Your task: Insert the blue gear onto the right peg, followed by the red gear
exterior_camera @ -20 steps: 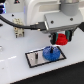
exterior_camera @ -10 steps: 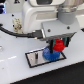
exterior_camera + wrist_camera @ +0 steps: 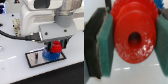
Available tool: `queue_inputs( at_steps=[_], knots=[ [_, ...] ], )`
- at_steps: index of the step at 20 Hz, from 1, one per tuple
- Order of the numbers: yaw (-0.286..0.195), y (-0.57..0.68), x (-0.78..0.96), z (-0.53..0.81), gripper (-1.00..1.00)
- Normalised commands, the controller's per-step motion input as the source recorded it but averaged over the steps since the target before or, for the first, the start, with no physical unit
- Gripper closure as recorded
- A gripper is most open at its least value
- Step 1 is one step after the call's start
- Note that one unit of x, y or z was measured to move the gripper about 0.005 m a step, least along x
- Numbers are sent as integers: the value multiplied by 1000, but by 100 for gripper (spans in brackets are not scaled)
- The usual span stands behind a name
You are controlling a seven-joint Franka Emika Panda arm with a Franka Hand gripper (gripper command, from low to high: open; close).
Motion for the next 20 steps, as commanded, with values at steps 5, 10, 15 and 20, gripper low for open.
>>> queue_inputs(
  at_steps=[5,10,15,20],
  knots=[
    [0,-73,45,251,100],
    [0,-128,108,236,100],
    [0,-155,198,231,100],
    [0,-107,139,107,100]
  ],
)
